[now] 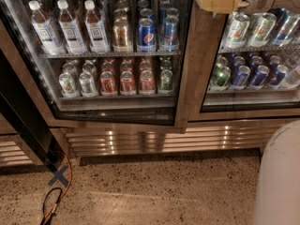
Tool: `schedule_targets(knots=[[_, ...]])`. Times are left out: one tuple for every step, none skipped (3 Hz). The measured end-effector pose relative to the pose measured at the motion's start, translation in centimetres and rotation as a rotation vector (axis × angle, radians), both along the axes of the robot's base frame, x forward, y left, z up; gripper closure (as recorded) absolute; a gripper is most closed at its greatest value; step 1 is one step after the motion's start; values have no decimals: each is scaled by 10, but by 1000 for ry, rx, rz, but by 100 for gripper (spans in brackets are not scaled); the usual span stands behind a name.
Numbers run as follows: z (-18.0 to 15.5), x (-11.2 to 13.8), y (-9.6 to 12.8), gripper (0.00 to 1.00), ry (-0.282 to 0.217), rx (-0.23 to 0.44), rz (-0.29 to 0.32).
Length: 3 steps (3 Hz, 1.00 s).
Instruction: Open left fridge door
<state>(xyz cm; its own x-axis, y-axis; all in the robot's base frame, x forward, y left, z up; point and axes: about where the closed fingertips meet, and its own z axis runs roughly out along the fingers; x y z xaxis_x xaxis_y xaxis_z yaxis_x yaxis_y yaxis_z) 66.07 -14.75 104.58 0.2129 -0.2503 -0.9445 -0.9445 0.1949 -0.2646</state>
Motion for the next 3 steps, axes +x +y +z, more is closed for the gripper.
schedule_targets(knots=[[0, 0, 0, 11, 0, 0, 0], [0, 0, 0, 0, 0, 0, 0], [0, 0, 0, 0, 0, 0, 0]])
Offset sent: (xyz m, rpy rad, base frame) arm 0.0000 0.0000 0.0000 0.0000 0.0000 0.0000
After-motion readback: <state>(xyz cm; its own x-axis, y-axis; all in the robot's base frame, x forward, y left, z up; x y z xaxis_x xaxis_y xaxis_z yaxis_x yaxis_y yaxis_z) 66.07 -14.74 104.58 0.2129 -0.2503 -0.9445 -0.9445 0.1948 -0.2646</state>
